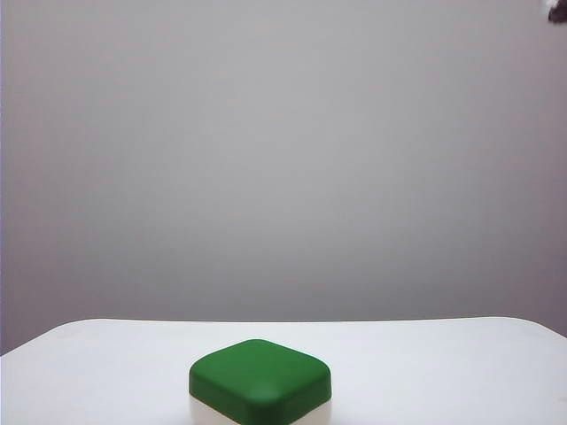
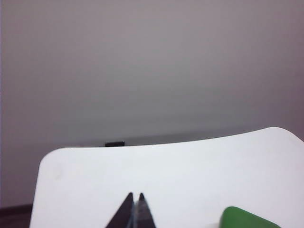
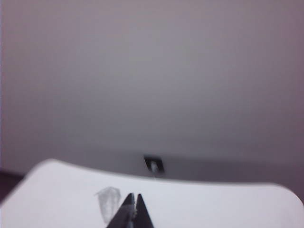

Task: Pick up the foam mahjong on the table and turn it over.

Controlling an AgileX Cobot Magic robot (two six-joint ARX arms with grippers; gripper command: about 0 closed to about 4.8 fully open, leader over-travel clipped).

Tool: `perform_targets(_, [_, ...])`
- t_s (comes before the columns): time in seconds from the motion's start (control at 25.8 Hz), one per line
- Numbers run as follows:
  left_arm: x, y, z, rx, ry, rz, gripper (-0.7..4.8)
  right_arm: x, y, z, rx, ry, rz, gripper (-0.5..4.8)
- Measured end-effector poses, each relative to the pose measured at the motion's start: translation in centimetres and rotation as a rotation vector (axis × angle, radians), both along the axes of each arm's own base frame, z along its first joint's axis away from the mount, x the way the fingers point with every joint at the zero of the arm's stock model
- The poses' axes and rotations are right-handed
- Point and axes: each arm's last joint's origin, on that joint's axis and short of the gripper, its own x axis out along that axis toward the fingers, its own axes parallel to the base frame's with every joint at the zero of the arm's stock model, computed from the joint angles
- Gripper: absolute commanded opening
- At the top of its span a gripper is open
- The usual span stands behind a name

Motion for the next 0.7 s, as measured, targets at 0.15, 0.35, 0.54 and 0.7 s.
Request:
perform_targets(0.15, [0.6, 0.0, -1.7, 0.049, -0.003, 0.029, -0.06, -1.5, -0.1, -4.1, 0.01, 0.008, -0.104, -0.05])
perform_targets(0.35, [0.9, -0.1, -2.5, 0.031, -0.015, 0.032, -0.06, -3.0, -0.6, -5.1, 0.052, -0.111, -0.116, -0.06])
perform_targets(0.54, [0.9, -0.1, -2.4, 0.032, -0.026, 0.032, -0.06, -3.5, -0.7, -6.9, 0.062, -0.099, -0.116, -0.06])
perform_targets(0.7, [1.0, -0.1, -2.6, 0.044, -0.031, 0.031, -0.05, -3.8, -0.8, -8.4, 0.065, -0.087, -0.116, -0.06])
